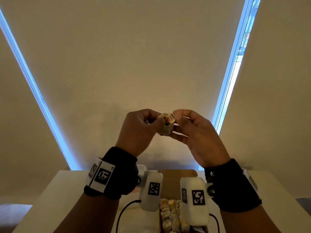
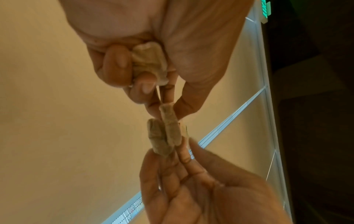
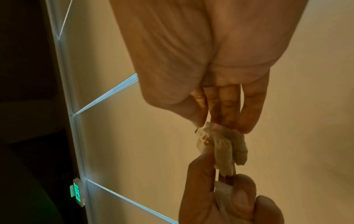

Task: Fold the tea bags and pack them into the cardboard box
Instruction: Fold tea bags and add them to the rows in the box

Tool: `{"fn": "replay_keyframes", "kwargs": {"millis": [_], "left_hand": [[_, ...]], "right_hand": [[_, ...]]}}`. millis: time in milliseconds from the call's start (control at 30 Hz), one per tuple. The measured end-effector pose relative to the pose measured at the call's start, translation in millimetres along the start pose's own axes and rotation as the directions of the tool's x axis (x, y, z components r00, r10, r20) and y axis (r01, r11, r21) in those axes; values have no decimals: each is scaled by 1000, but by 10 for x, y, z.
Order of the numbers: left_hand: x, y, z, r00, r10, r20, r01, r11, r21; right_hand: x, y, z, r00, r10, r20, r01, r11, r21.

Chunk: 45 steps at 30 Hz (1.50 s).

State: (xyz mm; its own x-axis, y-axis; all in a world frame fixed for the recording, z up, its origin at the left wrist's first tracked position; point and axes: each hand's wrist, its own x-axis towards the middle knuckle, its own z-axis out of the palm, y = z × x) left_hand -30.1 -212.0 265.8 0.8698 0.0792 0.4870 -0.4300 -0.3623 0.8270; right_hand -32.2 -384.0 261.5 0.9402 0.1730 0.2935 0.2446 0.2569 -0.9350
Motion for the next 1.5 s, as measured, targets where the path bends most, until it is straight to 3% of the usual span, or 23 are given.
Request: {"fn": "replay_keyframes", "kwargs": {"millis": [100, 167, 233, 300, 467, 600, 667, 733, 867, 1000, 1067, 1167, 1300, 1367, 1500], "left_hand": [[-25, 8, 35, 999, -34, 41, 34, 999, -9], [-27, 34, 54, 982, -166, 93, 180, 969, -170], [-15, 76, 55, 936, -313, 164, 353, 819, -453], [-2, 99, 31, 906, -371, 203, 410, 657, -632], [-11, 49, -26, 907, -347, 240, 398, 514, -760], [-3, 5, -58, 905, -291, 310, 414, 441, -796], [14, -6, -71, 897, -288, 336, 432, 406, -805], [26, -19, -91, 893, -284, 350, 441, 390, -809], [35, -92, -154, 880, -344, 328, 453, 398, -798], [45, -225, -185, 839, -474, 268, 482, 419, -770], [43, -254, -187, 816, -505, 282, 514, 409, -755], [45, -233, -159, 801, -514, 305, 518, 341, -785], [81, -120, -42, 801, -485, 350, 544, 348, -764], [88, -48, 2, 793, -471, 387, 577, 378, -724], [73, 73, 32, 767, -421, 484, 638, 425, -642]], "right_hand": [[30, 49, 1, 989, -140, -41, 132, 979, -157], [44, 95, -30, 976, -207, -67, 194, 967, -165], [49, 122, -80, 969, -224, -100, 206, 965, -163], [44, 127, -135, 972, -215, -96, 203, 972, -118], [5, 109, -203, 988, -156, 0, 155, 988, -20], [-74, 105, -188, 972, -189, 141, 200, 977, -75], [-81, 140, -206, 969, -199, 147, 216, 970, -115], [-43, 202, -267, 975, -209, 78, 216, 972, -88], [45, 225, -460, 981, -143, -134, 162, 977, 141], [48, 64, -627, 957, -225, -185, 259, 947, 188], [19, -15, -640, 947, -282, -154, 306, 936, 171], [-39, -66, -519, 954, -298, -12, 298, 954, 26], [-103, -13, -231, 963, -149, 225, 201, 953, -228], [-63, 51, -122, 958, -112, 264, 199, 922, -332], [97, 166, -33, 956, -176, 235, 270, 840, -471]]}}
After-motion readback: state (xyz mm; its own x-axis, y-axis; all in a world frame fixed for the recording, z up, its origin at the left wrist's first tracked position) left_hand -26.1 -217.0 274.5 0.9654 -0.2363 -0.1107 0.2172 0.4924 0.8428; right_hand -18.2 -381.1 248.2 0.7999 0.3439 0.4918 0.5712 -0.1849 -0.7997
